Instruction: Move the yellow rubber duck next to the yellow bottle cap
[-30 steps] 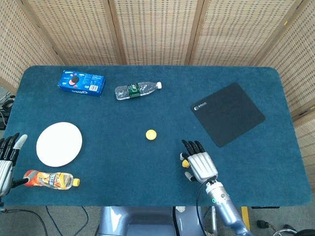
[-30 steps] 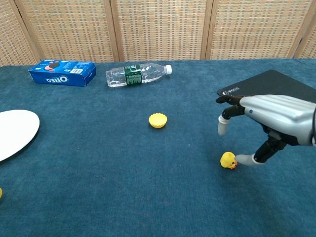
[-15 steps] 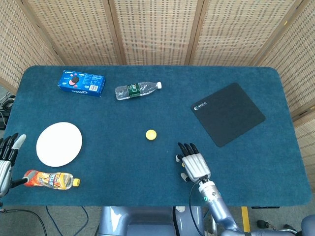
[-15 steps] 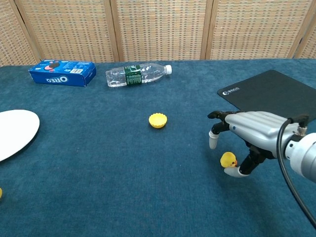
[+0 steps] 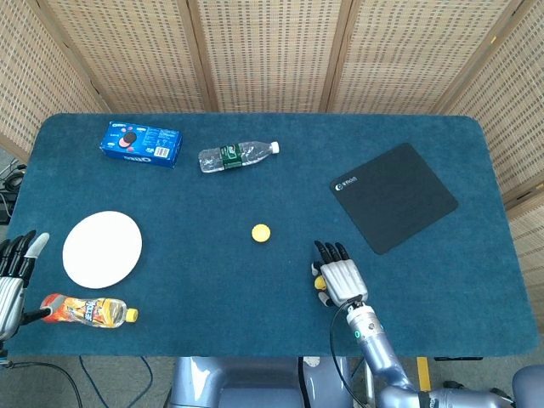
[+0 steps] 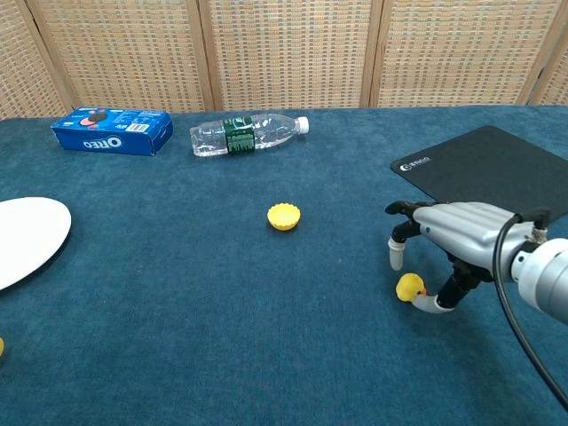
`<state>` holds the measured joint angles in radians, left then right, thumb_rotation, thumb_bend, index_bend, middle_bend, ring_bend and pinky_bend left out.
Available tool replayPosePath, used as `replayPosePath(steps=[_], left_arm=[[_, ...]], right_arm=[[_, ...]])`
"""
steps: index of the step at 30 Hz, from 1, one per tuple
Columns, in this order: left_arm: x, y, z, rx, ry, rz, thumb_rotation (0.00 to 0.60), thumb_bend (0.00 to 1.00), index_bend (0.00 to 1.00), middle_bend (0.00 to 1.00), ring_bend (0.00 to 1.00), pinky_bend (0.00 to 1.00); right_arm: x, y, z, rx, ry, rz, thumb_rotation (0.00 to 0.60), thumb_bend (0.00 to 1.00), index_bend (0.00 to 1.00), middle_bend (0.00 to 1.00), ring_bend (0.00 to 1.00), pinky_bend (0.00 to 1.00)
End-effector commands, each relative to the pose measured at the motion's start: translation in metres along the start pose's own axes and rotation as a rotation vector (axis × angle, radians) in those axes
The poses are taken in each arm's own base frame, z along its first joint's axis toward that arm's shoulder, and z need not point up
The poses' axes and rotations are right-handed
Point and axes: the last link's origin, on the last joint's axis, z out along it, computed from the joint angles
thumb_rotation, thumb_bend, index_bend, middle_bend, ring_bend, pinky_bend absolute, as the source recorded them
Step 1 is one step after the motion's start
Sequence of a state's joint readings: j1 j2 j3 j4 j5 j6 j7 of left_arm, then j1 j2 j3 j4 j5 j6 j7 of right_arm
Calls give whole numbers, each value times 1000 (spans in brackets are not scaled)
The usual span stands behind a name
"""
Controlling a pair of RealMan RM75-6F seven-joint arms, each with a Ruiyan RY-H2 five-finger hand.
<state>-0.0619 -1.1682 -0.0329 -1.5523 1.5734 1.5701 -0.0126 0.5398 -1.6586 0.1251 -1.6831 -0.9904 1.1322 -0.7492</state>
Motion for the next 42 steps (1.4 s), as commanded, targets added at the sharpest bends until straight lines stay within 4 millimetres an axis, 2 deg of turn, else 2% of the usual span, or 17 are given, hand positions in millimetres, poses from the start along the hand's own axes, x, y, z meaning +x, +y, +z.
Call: replayPosePath(steps=[1, 22, 30, 37, 42], left_arm=[[0, 0, 0, -1, -3, -1, 600, 157, 0, 0, 0, 0], [-1, 3, 0, -17, -28, -42, 600, 156, 0, 0, 0, 0], [-2, 1, 0, -20, -28, -34, 600, 157, 0, 0, 0, 0], [0, 1, 1, -19, -21, -36, 600, 155, 0, 0, 0, 0], [1, 0, 1, -18, -18, -41, 600, 156, 0, 0, 0, 0]], right_arm=[[-3, 3, 1, -7, -9, -8, 600, 261, 413, 8, 0, 0], [-17, 6, 14, -34, -72, -56, 600, 263, 469, 45, 0, 7], [-14, 10, 13, -57, -55, -79, 600, 262, 525, 74, 0, 16], [-8, 4, 12, -37, -34, -84, 600, 262, 544, 86, 0, 18], [4, -4, 9, -22, -3, -94, 600, 262, 544, 88, 0, 19]])
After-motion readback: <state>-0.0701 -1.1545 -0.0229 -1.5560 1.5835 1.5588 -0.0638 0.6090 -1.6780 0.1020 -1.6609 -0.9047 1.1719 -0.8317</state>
